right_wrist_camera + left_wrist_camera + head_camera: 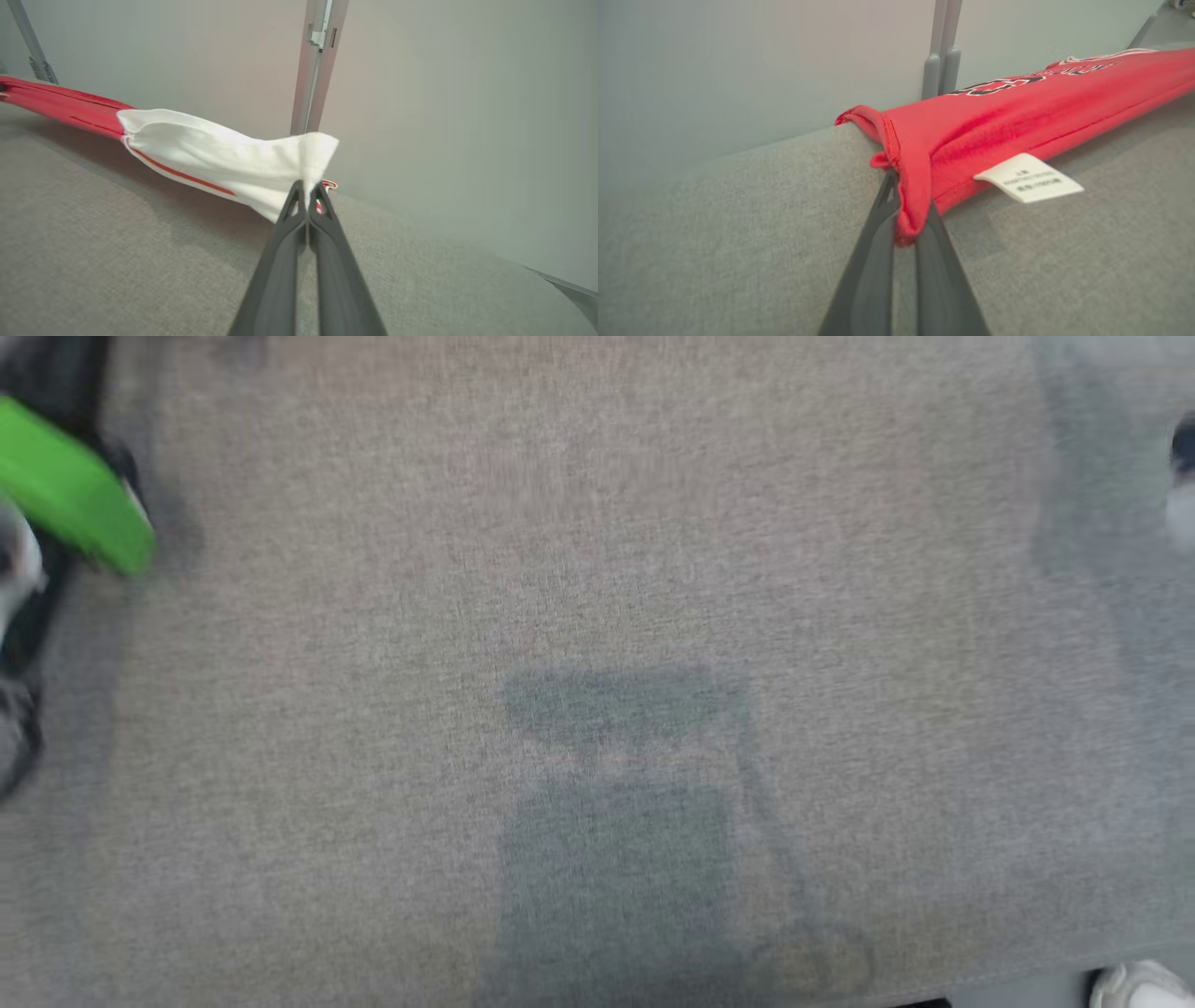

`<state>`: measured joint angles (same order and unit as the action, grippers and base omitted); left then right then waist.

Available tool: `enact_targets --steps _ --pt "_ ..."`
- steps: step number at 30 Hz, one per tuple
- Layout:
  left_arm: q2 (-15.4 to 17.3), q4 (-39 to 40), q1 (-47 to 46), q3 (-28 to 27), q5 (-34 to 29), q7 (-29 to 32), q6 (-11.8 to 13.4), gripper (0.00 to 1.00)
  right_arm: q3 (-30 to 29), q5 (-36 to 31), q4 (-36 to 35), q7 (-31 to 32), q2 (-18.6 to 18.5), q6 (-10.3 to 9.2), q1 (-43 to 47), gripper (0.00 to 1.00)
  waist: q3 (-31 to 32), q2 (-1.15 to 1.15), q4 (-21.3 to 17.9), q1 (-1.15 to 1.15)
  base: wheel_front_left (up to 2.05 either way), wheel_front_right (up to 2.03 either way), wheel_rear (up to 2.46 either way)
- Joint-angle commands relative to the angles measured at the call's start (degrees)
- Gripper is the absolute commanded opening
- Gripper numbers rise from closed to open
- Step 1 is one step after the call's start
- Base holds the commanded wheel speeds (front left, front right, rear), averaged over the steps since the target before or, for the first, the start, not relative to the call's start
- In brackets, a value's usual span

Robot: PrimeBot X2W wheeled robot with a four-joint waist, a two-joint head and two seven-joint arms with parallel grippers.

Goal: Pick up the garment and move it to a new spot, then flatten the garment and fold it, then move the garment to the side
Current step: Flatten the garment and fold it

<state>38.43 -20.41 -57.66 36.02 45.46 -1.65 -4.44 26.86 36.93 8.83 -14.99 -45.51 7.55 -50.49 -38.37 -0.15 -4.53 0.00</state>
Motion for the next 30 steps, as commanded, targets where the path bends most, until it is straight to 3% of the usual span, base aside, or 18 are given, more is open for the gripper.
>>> enact_targets --steps 1,8,10,11,15,22,24,30 --pt "2.1 2.4 5.5 0.0 0.8 0.2 2.1 0.0 -2.0 -0.6 -1.4 -0.3 -0.4 -0.13 5.4 0.0 9.3 0.15 -0.2 0.0 0.0 0.0 0.0" --pt "6.1 17.5 30.5 -0.8 6.6 -2.3 13.1 0.0 -6.6 -5.5 -7.4 -0.2 2.4 -0.13 27.8 0.0 17.1 0.15 -2.0 0.0 0.0 0.0 0.0" --pt "5.5 21.1 37.2 -0.6 8.0 -4.1 16.1 0.0 -7.5 -7.2 -7.7 0.0 3.7 -0.13 33.7 0.0 18.5 0.15 -2.1 0.0 0.0 0.0 0.0" --pt "5.5 21.1 37.2 -0.6 8.0 -4.1 16.1 0.0 -7.5 -7.2 -7.7 0.0 3.7 -0.13 33.7 0.0 18.5 0.15 -2.1 0.0 0.0 0.0 0.0" --pt "3.0 23.6 46.5 0.2 9.8 -7.8 20.0 0.0 -9.7 -9.5 -7.2 0.0 6.8 -0.12 43.1 0.0 20.0 0.15 -1.8 0.0 0.0 0.0 0.0" --pt "-1.0 21.5 55.9 0.4 11.9 -11.6 22.1 0.0 -11.2 -12.0 -6.8 -0.1 12.3 -0.12 53.6 0.0 21.7 0.15 -2.0 0.0 0.0 0.0 0.0" --pt "-1.5 21.4 59.0 -0.5 13.0 -12.3 22.9 0.0 -10.8 -12.7 -6.7 0.0 13.0 -0.12 55.1 0.0 22.1 0.15 -2.5 0.0 0.0 0.0 0.0" --pt "-2.1 23.0 63.1 -1.8 14.4 -12.8 22.0 0.0 -11.7 -12.5 -5.0 0.1 12.9 -0.12 56.4 0.0 23.9 0.15 -1.8 0.0 0.0 0.0 0.0"
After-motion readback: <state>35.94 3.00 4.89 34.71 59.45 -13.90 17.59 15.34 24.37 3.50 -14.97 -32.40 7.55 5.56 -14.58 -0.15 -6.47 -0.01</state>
